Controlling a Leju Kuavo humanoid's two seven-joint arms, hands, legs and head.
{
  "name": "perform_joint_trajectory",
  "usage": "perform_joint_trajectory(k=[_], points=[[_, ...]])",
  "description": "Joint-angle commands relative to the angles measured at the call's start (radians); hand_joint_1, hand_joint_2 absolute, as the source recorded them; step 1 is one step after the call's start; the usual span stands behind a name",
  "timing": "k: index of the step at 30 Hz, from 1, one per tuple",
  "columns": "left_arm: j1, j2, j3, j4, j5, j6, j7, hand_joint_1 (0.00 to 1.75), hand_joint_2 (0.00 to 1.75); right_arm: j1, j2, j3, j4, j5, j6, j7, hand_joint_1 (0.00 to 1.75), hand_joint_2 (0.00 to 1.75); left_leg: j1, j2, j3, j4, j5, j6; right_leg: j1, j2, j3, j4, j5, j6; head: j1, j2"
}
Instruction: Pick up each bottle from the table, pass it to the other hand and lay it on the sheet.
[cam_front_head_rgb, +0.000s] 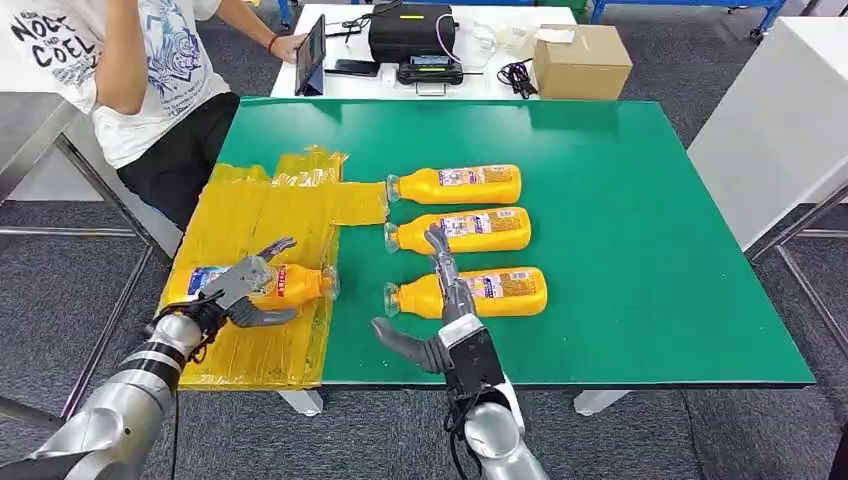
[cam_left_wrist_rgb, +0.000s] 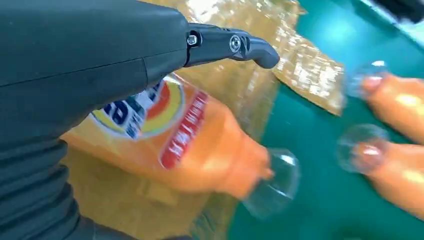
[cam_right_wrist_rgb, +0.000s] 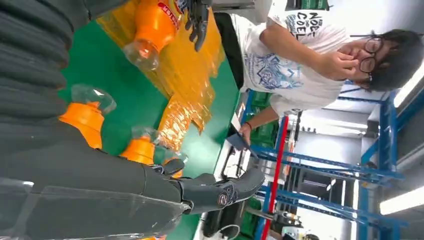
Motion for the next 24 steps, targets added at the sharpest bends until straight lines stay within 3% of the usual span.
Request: perform_joint_trajectory(k=[1, 4, 9, 19, 22, 24], points=[[0.131, -0.068, 0.092, -0.099, 0.348, -0.093, -0.130, 0.00, 0.00, -0.110, -0.071, 0.044, 0.199, 0.230, -0.124, 0.086, 0.00, 1.75, 0.000, 0.005, 0.004, -0.003, 0.000, -0.001, 0.000, 0.004, 0.002, -0.003, 0.001, -0.001, 0.000, 0.000], [0.131, -0.103, 0.126, -0.138, 0.463, -0.032, -0.119, 0.00, 0.00, -0.180, -0.110, 0.043, 0.303, 0.401, -0.164, 0.191, 0.00, 1.75, 0.001, 0.002, 0.000, -0.001, 0.001, 0.000, 0.001, 0.001, -0.001, -0.002, 0.001, -0.001, 0.000, 0.000], [0.125, -0.119, 0.154, -0.150, 0.624, 0.004, -0.118, 0.00, 0.00, -0.269, -0.134, 0.055, 0.455, 0.575, -0.122, 0.313, 0.00, 1.75, 0.001, 0.004, -0.004, -0.001, 0.001, 0.000, 0.001, 0.003, -0.005, -0.002, 0.002, -0.001, 0.000, 0.000], [0.124, -0.121, 0.158, -0.157, 0.640, 0.017, -0.119, 0.00, 0.00, -0.280, -0.132, 0.058, 0.473, 0.595, -0.122, 0.325, 0.00, 1.75, 0.001, 0.003, -0.010, 0.001, 0.000, 0.000, 0.002, 0.001, -0.010, -0.001, 0.001, -0.001, 0.000, 0.000], [0.132, -0.135, 0.159, -0.216, 0.616, 0.262, -0.176, 0.00, 0.00, -0.329, -0.167, 0.093, 0.508, 0.680, -0.090, 0.406, 0.00, 1.75, 0.001, 0.003, -0.012, 0.001, 0.000, 0.000, 0.001, 0.001, -0.013, 0.000, 0.001, 0.000, 0.000, 0.000], [0.139, -0.141, 0.184, -0.249, 0.643, 0.326, -0.176, 0.00, 0.00, -0.366, -0.190, 0.099, 0.530, 0.696, -0.058, 0.417, 0.00, 1.75, 0.001, 0.004, -0.012, 0.002, 0.000, 0.000, 0.002, 0.001, -0.012, 0.000, 0.001, -0.001, 0.000, 0.000]])
